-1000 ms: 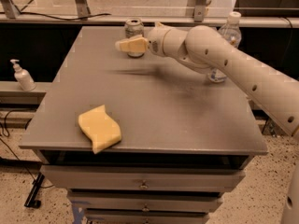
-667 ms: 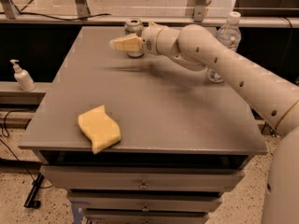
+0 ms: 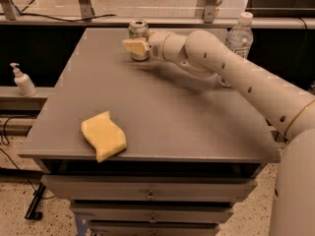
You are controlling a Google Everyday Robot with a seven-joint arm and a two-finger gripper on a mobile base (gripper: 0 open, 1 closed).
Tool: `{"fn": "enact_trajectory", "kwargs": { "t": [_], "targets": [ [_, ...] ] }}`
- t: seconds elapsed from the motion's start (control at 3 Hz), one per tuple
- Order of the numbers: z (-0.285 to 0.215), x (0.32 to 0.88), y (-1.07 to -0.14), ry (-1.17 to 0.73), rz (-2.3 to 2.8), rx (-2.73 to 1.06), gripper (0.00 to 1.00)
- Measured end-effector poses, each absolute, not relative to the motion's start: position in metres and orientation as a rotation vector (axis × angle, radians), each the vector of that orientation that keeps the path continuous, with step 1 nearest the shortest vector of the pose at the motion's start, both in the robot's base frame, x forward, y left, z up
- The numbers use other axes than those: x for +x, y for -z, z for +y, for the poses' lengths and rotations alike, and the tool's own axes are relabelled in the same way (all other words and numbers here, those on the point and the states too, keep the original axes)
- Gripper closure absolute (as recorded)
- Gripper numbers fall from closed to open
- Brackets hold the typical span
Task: Knock 7up can over
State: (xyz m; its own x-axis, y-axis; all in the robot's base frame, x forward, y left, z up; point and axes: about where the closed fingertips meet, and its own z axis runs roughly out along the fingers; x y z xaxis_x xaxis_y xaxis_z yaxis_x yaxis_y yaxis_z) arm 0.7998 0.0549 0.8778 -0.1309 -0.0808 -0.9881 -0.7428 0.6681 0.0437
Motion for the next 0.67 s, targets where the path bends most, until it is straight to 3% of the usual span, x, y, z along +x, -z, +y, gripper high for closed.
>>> {"fn": "enact_trajectory", "kwargs": {
  "t": [0.67],
  "targets": [
    [0.026, 0.759, -0.890, -0.591, 1.698, -0.679, 0.88]
  ]
}}
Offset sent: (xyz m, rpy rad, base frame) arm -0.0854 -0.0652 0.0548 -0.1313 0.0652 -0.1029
